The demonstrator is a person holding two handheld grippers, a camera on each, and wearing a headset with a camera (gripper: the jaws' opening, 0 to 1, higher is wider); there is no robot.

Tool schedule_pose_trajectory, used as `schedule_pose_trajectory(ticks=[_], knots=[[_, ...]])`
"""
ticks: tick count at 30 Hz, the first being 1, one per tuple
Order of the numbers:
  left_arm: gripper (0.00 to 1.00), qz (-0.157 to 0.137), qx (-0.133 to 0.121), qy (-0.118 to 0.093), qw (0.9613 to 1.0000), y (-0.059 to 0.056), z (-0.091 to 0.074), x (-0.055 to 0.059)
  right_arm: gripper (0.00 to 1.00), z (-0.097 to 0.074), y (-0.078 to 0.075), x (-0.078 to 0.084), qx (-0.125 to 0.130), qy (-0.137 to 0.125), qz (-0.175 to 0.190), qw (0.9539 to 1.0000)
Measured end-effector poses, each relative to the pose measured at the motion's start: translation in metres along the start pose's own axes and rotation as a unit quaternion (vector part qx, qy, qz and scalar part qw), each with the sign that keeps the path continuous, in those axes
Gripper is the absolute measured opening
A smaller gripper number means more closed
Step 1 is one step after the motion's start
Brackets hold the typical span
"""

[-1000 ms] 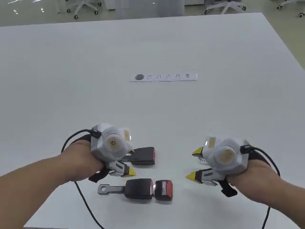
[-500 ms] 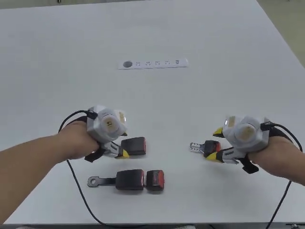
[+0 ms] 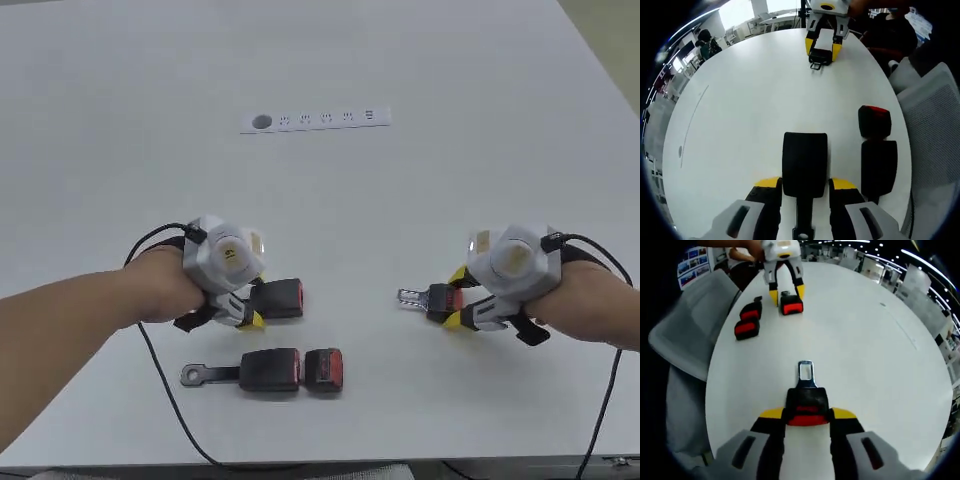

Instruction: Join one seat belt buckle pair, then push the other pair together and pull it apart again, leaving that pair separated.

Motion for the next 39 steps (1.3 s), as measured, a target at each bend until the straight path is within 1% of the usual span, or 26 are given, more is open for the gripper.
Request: schedule_pose_trajectory(ticks=[2,5,7,8,9,11,13,18,23,26,30,34,36,37,39], knots=[[0.37,0.002,0.003,0.000,1.0000,-0.001,0.001,-0.001,0.34,0.000,-0.001,0.000,-0.008,0.006,-0.010,0.9999],[0.35,0.004,0.006,-0.002,1.0000,0.000,0.001,-0.001,0.34,0.002,-0.002,0.000,-0.018,0.011,-0.013,0.9997],[0.33,0.011,0.013,-0.005,0.9998,-0.002,0.002,-0.002,0.34,0.003,-0.002,0.000,-0.021,0.013,-0.014,0.9996],[0.33,0.012,0.010,-0.006,0.9999,-0.002,0.001,-0.002,0.34,0.003,-0.002,0.001,-0.023,0.015,-0.018,0.9995],[0.33,0.006,0.010,-0.006,0.9999,-0.002,0.002,-0.001,0.34,0.003,-0.001,0.000,-0.024,0.014,-0.013,0.9995],[0.33,0.006,0.011,-0.007,0.9999,-0.001,0.002,-0.001,0.34,0.003,-0.002,0.001,-0.026,0.013,-0.013,0.9995],[0.33,0.007,0.011,-0.007,0.9999,-0.002,0.002,-0.001,0.34,0.002,-0.001,0.000,-0.028,0.011,-0.012,0.9995],[0.33,-0.003,0.013,-0.010,0.9999,-0.001,0.002,0.000,0.34,0.004,-0.002,-0.001,-0.028,0.011,-0.009,0.9995],[0.33,-0.007,0.013,-0.005,0.9999,-0.001,0.002,-0.001,0.34,0.007,-0.001,-0.006,-0.023,0.011,-0.011,0.9996],[0.33,-0.005,0.014,-0.002,0.9999,-0.001,0.003,-0.001,0.34,0.010,0.001,-0.014,-0.023,0.008,-0.015,0.9996],[0.33,-0.004,0.014,-0.001,0.9999,-0.001,0.003,-0.001,0.34,0.017,0.005,-0.028,-0.026,0.002,-0.021,0.9994],[0.33,-0.005,0.014,0.001,0.9999,-0.001,0.003,-0.002,0.34,0.027,0.010,-0.046,-0.030,-0.005,-0.028,0.9992],[0.32,-0.005,0.014,0.003,0.9999,-0.001,0.003,-0.002,0.34,0.031,0.012,-0.055,-0.025,-0.008,-0.034,0.9991],[0.32,-0.005,0.014,0.003,0.9999,-0.002,0.003,-0.002,0.34,0.034,0.014,-0.061,-0.025,-0.014,-0.032,0.9991],[0.32,-0.005,0.013,0.003,0.9999,-0.002,0.003,-0.002,0.34,0.040,0.018,-0.069,-0.028,-0.019,-0.032,0.9989]])
Point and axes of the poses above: the centre of the closed fingertips' face, and the gripper's own axes: z roughly forward along the fingers, y roughly to its left, x roughly out of its underside, the point moved 4 cm from there along -z, roughly backward along the fingers, and after that the axes turned 2 degrees about x, right-handed, at the moved point
